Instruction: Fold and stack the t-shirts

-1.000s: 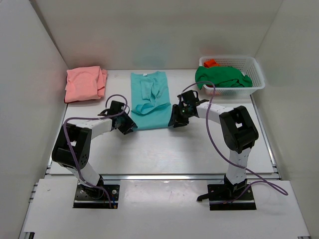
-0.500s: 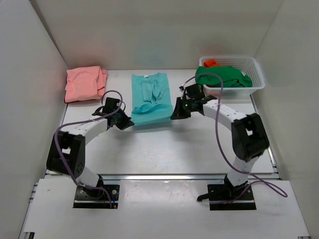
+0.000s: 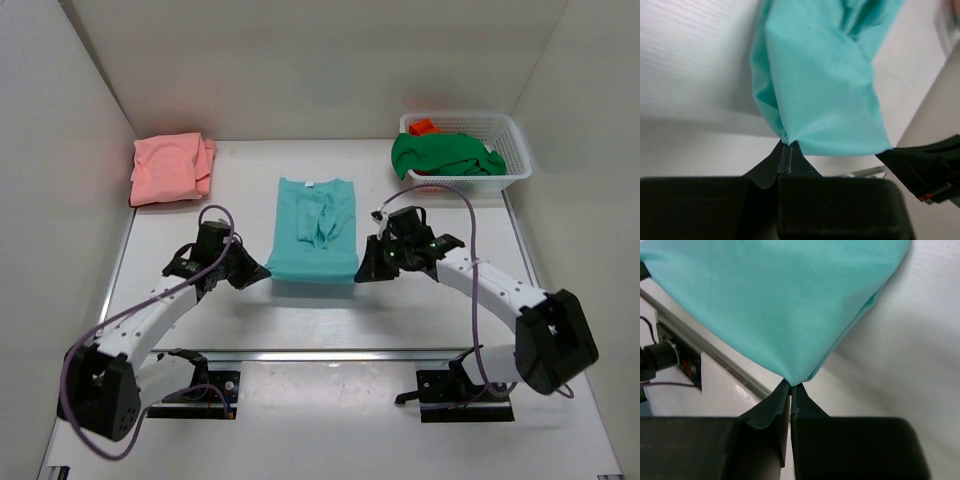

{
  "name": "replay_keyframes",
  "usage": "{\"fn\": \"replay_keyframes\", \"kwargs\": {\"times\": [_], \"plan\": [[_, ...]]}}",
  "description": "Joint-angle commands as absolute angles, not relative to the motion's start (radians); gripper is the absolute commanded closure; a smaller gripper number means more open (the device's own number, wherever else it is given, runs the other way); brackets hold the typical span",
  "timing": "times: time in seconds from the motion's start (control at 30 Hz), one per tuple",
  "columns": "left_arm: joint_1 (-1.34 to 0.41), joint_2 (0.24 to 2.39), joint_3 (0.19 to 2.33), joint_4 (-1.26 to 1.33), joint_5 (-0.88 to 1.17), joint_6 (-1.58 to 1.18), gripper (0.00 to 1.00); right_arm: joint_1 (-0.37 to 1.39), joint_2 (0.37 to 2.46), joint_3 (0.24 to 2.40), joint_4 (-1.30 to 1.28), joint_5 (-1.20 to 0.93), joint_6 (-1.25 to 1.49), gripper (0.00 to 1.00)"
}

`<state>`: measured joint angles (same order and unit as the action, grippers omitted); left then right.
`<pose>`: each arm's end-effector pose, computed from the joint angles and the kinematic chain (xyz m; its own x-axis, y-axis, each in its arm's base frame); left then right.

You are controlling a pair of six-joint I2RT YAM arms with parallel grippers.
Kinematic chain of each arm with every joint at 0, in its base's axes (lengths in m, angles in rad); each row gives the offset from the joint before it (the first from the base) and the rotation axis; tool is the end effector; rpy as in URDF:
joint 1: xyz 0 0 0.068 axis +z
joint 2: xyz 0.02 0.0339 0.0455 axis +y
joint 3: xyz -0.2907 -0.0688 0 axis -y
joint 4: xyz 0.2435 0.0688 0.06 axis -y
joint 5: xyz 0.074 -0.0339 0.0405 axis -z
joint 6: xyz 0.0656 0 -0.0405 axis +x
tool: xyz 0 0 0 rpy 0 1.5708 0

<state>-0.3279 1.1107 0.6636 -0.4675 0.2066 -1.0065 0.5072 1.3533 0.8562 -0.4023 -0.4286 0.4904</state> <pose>0.2047 -0.0838 0.2133 -0.7676 -0.6124 -0.1890 -0.4019 0.6896 -0.6024 0.2342 0.1613 0.2293 -0.9182 -0.0202 -0.3955 -0.2668 0.7697 0.5800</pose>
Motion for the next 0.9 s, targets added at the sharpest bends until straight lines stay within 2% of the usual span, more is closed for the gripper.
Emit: {"fn": "replay_keyframes", "kwargs": {"times": [0.0, 0.23, 0.4, 0.67, 0.87], "plan": [[-0.362, 0.999, 0.672, -0.560, 0.201, -1.023, 1.00, 0.529, 1.229, 0.806, -0.423, -0.440, 0.520, 1.00], [-0.482, 0.910, 0.621, -0.606, 0.213, -1.111, 1.00, 0.591, 1.085, 0.730, -0.483, -0.472, 0.590, 1.00], [-0.384, 0.896, 0.616, -0.591, 0.250, -1.092, 1.00, 0.549, 1.091, 0.748, -0.511, -0.491, 0.546, 1.00], [-0.342, 1.191, 0.868, -0.526, 0.291, -0.993, 1.00, 0.404, 1.282, 0.991, -0.568, -0.529, 0.424, 1.00], [-0.273, 1.444, 1.094, -0.480, 0.301, -0.954, 1.00, 0.310, 1.489, 1.262, -0.560, -0.520, 0.388, 1.00]]}}
